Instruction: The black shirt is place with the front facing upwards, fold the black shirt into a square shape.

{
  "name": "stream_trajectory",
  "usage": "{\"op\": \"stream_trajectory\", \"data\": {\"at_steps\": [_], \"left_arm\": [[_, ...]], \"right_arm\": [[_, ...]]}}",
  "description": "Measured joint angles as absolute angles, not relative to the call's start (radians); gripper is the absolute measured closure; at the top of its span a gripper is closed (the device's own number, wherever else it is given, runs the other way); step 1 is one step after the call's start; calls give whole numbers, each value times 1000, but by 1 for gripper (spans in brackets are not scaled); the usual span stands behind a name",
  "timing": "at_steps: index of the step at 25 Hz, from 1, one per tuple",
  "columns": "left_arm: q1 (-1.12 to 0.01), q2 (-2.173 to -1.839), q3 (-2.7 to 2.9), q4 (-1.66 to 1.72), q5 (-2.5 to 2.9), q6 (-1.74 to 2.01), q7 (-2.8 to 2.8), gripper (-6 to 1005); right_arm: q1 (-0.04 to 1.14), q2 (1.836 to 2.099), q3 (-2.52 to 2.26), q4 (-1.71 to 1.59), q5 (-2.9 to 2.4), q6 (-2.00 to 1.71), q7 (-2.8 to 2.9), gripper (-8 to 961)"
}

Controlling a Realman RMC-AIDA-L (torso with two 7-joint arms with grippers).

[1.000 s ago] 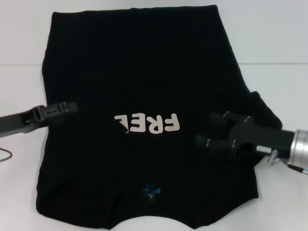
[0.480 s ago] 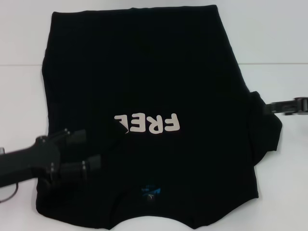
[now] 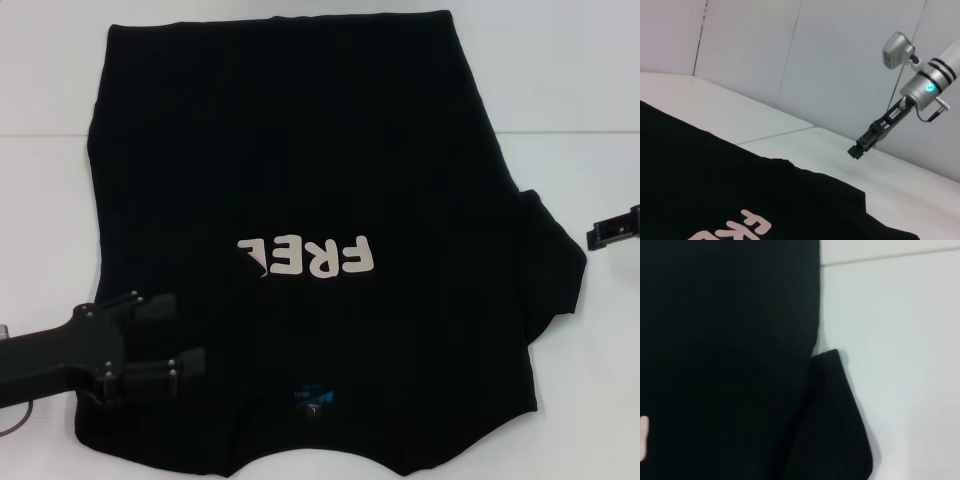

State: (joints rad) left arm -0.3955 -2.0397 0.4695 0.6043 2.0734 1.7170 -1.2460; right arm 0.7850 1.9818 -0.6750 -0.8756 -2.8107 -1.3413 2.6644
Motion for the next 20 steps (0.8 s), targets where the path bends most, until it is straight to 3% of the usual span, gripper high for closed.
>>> {"op": "stream_trajectory", "data": {"at_steps": [9, 20], "left_arm": [[-397, -2038, 471, 604, 2074, 1716, -1247, 52], [-395, -2036, 468, 604, 2074, 1720, -1249, 52]], "right_arm": [[841, 1976, -709, -679, -2818, -1157, 2661, 69], [869, 1987, -738, -585, -2816, -1081, 2660, 70]]}}
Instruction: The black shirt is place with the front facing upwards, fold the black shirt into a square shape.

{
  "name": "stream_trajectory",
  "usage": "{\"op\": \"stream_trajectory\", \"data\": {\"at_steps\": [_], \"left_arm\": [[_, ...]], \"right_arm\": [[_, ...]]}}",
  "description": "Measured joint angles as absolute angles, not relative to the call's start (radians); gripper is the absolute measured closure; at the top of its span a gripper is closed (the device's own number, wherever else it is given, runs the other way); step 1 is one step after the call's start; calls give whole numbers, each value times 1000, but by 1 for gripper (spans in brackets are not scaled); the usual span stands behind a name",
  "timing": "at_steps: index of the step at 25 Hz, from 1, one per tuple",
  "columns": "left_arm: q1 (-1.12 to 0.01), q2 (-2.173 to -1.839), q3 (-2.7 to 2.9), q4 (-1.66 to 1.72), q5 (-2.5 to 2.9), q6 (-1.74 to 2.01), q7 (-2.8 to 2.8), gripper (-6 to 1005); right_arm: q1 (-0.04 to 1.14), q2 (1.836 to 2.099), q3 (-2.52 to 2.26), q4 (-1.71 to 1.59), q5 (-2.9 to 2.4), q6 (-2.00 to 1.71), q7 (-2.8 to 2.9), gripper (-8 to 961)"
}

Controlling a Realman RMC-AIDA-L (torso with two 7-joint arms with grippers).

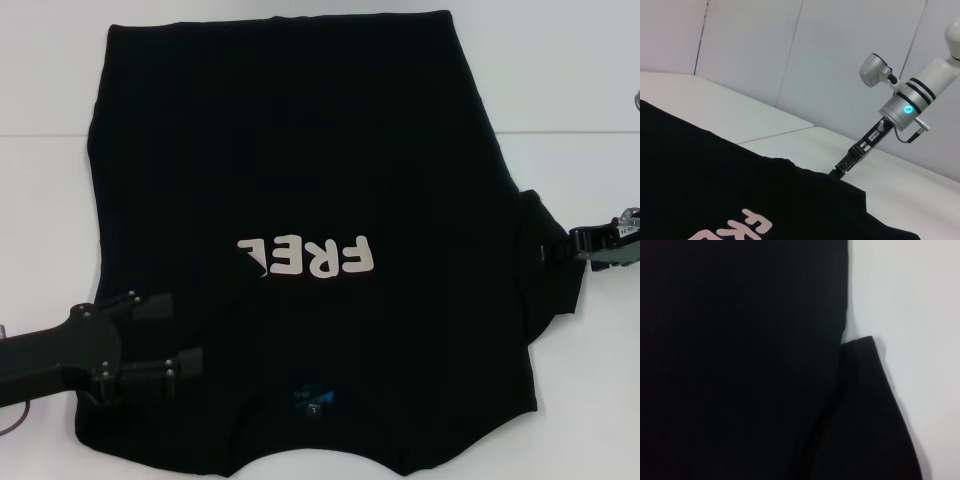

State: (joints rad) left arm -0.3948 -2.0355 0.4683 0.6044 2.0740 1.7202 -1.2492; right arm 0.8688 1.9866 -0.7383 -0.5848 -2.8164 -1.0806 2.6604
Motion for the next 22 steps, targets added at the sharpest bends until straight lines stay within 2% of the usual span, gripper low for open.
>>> {"op": "stream_trajectory", "data": {"at_steps": [22], "left_arm": [[-396, -2033, 465, 604, 2074, 1720, -1249, 51]], "right_arm": [[882, 2004, -753, -569, -2817, -1067, 2662, 70]]}}
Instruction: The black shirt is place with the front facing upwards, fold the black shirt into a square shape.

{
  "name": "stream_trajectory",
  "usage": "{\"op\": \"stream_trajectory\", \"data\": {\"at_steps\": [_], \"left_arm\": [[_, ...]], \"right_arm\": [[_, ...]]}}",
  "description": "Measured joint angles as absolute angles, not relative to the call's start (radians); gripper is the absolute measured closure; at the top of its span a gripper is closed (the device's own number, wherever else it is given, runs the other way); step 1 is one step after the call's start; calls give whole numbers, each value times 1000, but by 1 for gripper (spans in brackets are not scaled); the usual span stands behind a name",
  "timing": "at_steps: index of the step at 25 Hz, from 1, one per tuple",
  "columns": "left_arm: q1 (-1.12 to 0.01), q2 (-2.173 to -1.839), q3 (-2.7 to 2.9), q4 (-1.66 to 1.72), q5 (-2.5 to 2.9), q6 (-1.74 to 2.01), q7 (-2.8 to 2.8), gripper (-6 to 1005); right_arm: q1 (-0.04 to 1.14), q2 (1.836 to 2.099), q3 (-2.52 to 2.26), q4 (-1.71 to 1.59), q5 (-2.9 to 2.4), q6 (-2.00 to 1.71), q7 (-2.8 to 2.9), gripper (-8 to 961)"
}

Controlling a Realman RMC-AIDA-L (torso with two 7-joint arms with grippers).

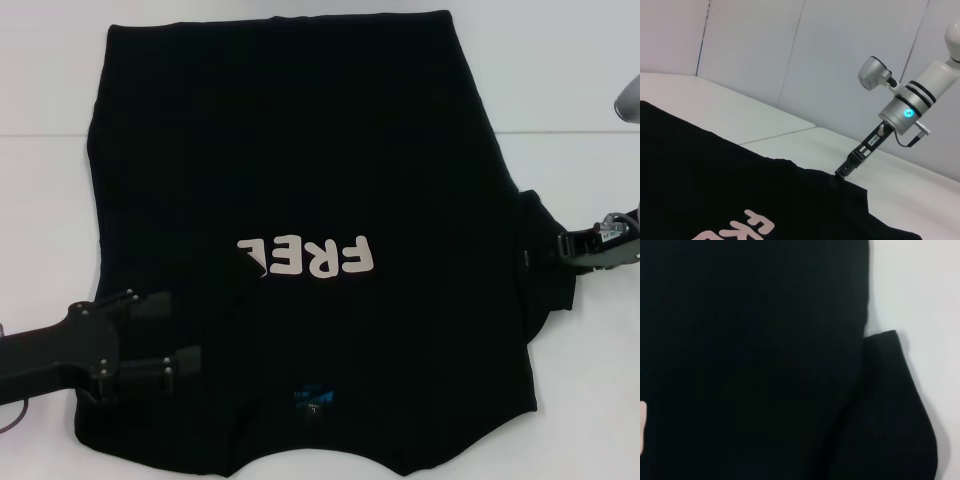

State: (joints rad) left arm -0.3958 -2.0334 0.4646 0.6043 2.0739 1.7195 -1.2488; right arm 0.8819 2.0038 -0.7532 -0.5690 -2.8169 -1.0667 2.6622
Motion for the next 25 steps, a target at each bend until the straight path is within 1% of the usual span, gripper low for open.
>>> {"op": "stream_trajectory", "data": {"at_steps": [5, 10, 17, 25], "left_arm": [[-398, -2033, 465, 604, 2074, 1720, -1249, 51], [-399, -2033, 465, 604, 2074, 1720, -1250, 51], [-401, -2032, 465, 604, 2074, 1720, -1251, 52], [-402, -2031, 465, 604, 2073, 1720, -1252, 52]], "right_arm": [[896, 2013, -755, -569, -2816, -1073, 2662, 70], [898, 2015, -757, -569, -2816, -1075, 2662, 69], [889, 2003, -751, -569, -2805, -1107, 2661, 69], [879, 1997, -752, -567, -2747, -1117, 2645, 70]]}}
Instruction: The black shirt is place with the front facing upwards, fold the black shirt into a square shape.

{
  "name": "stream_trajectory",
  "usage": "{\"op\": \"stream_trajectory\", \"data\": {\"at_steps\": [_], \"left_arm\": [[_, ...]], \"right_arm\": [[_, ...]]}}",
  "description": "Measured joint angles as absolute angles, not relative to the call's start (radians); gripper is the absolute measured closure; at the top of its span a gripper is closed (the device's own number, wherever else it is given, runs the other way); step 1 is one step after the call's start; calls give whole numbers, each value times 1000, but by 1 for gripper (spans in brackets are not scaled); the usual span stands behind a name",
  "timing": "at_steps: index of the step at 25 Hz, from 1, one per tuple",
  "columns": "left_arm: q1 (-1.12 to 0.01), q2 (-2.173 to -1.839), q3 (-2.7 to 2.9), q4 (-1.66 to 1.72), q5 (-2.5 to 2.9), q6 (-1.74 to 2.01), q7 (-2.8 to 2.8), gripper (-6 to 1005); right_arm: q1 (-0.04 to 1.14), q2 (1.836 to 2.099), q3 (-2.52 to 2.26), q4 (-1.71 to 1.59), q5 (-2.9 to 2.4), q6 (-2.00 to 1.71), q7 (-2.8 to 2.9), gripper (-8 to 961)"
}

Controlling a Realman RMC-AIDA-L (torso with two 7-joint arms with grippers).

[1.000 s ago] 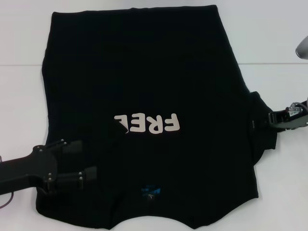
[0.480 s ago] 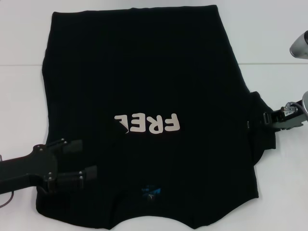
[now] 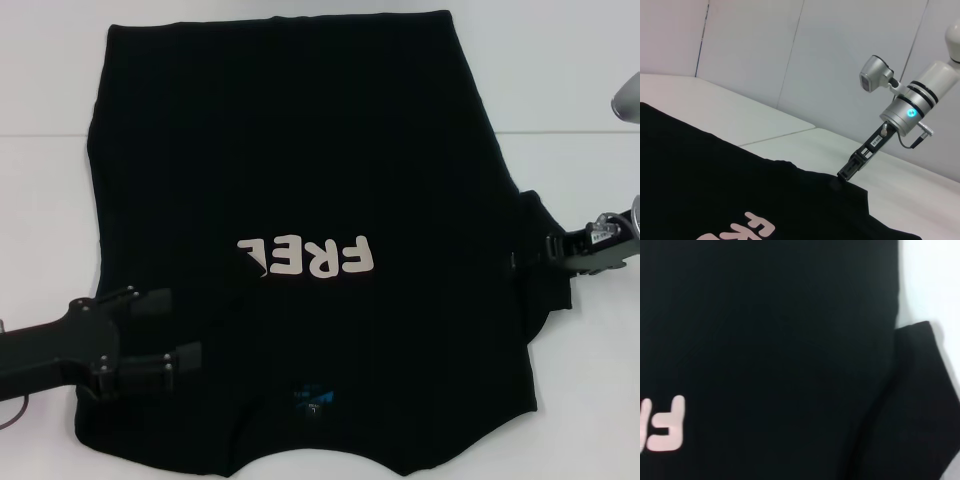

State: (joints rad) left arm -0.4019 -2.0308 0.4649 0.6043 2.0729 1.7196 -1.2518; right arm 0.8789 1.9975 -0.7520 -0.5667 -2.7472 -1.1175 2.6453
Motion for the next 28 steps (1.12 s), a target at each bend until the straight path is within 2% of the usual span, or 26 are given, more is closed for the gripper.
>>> {"op": "stream_trajectory", "data": {"at_steps": [18, 24, 28], "left_arm": [[-404, -2029, 465, 604, 2074, 1720, -1252, 51], [-405, -2029, 465, 604, 2074, 1724, -1252, 52], [-405, -2028, 465, 604, 2074, 1728, -1252, 52]], "right_arm": [[870, 1991, -750, -555, -2712, -1120, 2641, 71], [870, 1996, -758, -555, -2716, -1116, 2635, 117], [868, 1997, -759, -555, -2718, -1110, 2641, 309]]}}
